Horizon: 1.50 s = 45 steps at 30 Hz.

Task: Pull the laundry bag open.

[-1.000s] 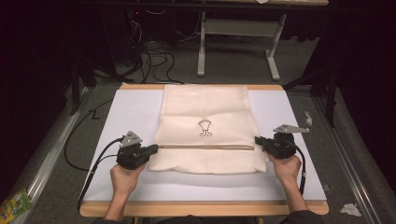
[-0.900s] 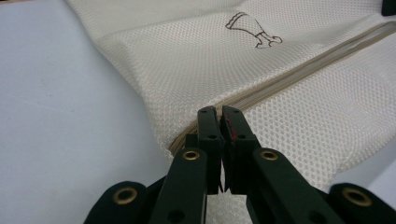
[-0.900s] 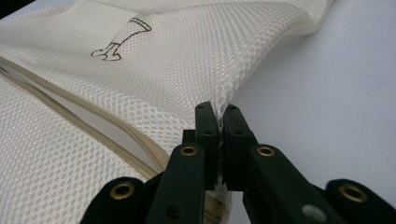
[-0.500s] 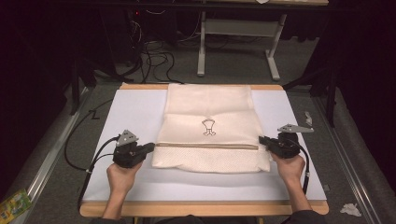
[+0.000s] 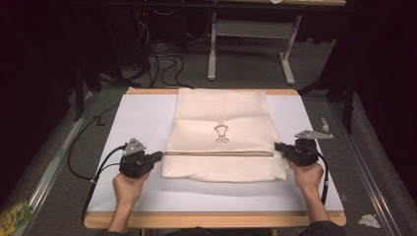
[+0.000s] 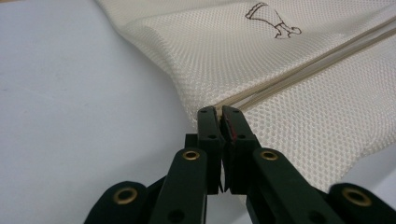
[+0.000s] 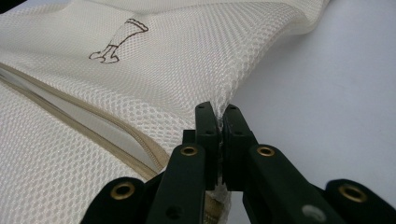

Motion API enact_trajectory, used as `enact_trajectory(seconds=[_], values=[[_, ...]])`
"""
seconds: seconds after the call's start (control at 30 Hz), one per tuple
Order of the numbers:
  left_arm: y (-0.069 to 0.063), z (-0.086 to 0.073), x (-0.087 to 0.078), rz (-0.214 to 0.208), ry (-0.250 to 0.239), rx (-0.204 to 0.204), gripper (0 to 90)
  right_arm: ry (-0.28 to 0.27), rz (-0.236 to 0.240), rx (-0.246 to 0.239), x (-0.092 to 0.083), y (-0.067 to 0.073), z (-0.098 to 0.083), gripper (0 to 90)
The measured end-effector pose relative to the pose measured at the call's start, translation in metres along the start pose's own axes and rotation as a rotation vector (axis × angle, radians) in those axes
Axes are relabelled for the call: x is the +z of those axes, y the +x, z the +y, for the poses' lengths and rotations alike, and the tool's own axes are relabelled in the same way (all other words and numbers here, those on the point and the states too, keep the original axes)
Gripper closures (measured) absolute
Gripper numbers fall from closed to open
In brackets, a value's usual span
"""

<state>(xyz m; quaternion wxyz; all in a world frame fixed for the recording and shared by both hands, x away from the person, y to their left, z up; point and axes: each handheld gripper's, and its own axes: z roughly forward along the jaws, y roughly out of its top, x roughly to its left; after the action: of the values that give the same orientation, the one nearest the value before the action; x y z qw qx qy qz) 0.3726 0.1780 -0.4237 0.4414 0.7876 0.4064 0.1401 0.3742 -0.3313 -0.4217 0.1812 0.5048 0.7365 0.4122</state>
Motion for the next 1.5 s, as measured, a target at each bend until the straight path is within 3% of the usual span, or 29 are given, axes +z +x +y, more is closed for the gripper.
enact_trajectory(seconds=[0.2, 0.4, 0.47, 0.77, 1.27, 1.5], values=[[-0.009, 0.002, 0.003, -0.003, 0.001, 0.027, 87.2, 0.0, -0.014, 0.017, -0.006, -0.006, -0.003, 88.5], [-0.008, 0.001, 0.005, -0.001, -0.001, 0.021, 87.1, 0.009, -0.01, 0.013, -0.003, -0.008, -0.004, 88.4], [-0.009, 0.002, 0.008, -0.009, 0.008, 0.005, 87.1, 0.024, -0.009, 0.032, -0.002, -0.009, -0.006, 88.3], [-0.011, 0.002, 0.008, -0.004, 0.01, 0.012, 87.0, 0.035, 0.0, 0.032, 0.001, -0.01, -0.008, 88.0], [-0.011, -0.005, 0.016, -0.021, 0.063, 0.016, 86.7, 0.081, -0.007, 0.03, 0.012, -0.011, -0.027, 85.9], [-0.012, -0.009, 0.018, -0.01, 0.068, 0.023, 86.6, 0.103, -0.01, 0.023, 0.015, -0.009, -0.029, 84.6]])
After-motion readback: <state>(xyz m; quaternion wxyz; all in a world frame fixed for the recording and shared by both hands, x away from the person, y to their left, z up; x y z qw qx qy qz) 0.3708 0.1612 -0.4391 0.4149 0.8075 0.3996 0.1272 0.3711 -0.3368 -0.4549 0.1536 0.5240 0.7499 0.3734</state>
